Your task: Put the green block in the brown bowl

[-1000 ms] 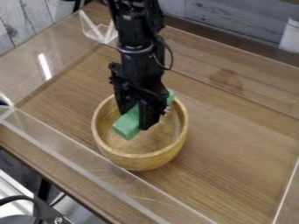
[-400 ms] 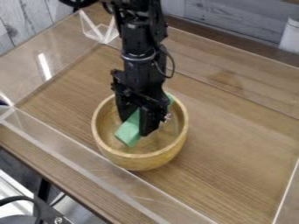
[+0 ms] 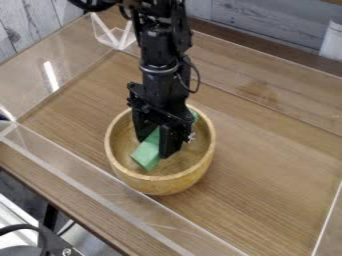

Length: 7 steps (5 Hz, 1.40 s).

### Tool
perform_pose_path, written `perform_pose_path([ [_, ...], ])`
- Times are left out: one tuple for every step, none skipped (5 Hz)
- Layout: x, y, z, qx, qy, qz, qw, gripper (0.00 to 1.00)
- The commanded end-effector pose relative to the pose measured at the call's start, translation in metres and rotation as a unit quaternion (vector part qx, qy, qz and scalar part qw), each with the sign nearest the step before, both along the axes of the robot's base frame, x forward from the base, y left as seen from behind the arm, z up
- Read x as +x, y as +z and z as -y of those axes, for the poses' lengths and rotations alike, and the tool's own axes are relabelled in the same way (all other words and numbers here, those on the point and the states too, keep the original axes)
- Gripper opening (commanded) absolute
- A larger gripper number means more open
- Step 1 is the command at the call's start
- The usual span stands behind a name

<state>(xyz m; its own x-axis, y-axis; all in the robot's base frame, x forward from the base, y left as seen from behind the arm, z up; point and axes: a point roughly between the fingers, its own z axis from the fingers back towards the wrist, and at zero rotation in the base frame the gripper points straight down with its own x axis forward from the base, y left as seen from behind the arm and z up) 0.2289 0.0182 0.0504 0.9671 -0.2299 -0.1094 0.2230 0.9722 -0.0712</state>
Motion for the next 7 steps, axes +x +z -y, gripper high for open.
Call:
perform_pose_path([
  [0.011,0.010,0.000,0.002,-0.003,0.020,0.9998,0.00],
  [0.012,0.012,0.000,0.002,-0.002,0.019,0.9998,1.00],
  [0.013,0.007,0.000,0.005,0.000,0.015,0.9999,1.00],
  [0.018,0.027,-0.001,0.000,0.004,0.038,0.9993,1.00],
  [0.025,0.055,-0.002,-0.006,0.013,0.069,0.9975,1.00],
  [0.042,0.081,-0.004,-0.006,0.024,0.097,0.9949,1.00],
  [0.059,0.085,-0.007,-0.002,0.030,0.109,0.9936,1.00],
])
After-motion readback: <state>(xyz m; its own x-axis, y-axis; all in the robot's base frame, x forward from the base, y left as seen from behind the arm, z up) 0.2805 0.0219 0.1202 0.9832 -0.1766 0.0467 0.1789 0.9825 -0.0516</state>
